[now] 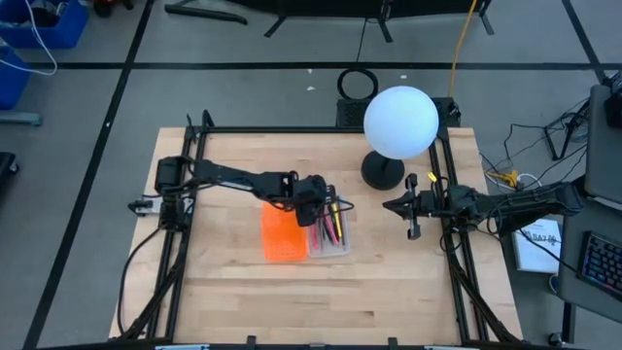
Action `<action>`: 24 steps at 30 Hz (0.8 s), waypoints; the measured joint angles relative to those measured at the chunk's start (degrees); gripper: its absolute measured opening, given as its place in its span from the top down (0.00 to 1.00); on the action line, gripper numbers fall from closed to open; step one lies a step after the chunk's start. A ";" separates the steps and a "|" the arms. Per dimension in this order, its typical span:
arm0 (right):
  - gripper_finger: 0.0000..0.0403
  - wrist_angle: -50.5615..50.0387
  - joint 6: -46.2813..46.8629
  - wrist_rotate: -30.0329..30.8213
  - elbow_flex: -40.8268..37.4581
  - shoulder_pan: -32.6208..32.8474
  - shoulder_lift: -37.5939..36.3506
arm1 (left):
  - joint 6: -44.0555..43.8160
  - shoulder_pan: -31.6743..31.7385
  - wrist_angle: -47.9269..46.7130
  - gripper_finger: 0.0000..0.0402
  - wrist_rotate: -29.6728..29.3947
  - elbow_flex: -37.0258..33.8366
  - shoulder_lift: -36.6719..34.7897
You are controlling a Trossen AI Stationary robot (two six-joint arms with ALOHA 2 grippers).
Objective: Pick & place school supplies into a supply box
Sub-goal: Put the black scissors into the supply box
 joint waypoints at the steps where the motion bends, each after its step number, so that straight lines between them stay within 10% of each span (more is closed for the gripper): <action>1: 1.00 0.02 -0.45 0.00 0.00 0.00 0.00 | 0.66 -0.02 -0.63 0.90 0.91 0.74 0.35; 12: 1.00 0.04 -1.50 -0.20 0.00 0.00 -0.02 | -2.83 0.58 -1.40 0.90 16.91 4.87 0.95; 24: 1.00 0.50 -1.30 -0.26 0.02 0.00 -0.02 | -6.21 -0.31 -4.70 0.90 17.52 4.87 1.33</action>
